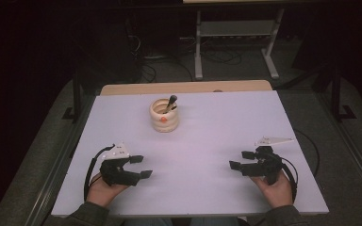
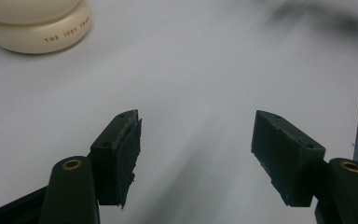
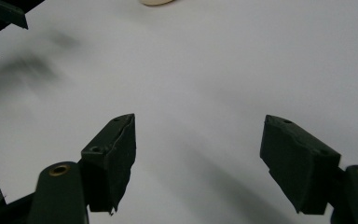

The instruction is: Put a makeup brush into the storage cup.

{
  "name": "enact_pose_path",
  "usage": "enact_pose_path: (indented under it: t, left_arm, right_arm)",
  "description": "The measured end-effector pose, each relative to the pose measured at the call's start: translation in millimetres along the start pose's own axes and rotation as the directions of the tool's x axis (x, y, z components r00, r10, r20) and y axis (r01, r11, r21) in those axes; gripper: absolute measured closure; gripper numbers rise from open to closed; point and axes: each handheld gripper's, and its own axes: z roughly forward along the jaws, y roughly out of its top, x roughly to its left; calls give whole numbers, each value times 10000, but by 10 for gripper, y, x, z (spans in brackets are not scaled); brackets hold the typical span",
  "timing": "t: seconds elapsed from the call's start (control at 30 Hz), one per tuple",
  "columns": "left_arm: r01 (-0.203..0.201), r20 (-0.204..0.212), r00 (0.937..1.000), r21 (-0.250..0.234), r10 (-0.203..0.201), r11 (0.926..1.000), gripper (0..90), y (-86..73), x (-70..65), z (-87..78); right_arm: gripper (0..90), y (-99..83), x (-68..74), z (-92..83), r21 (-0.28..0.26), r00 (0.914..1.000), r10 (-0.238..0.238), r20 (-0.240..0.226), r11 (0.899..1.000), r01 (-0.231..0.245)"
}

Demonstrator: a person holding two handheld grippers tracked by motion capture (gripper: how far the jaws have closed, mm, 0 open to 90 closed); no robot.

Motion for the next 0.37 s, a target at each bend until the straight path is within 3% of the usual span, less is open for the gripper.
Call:
enact_pose_path:
  t: [0.37]
  left_arm:
    - [-7, -39, 10000, 124, 8, 9999, 320, -24, 5, 11]
  right_arm:
    - [256, -66, 30, -30, -165, 9998, -96, -162, 9998, 93]
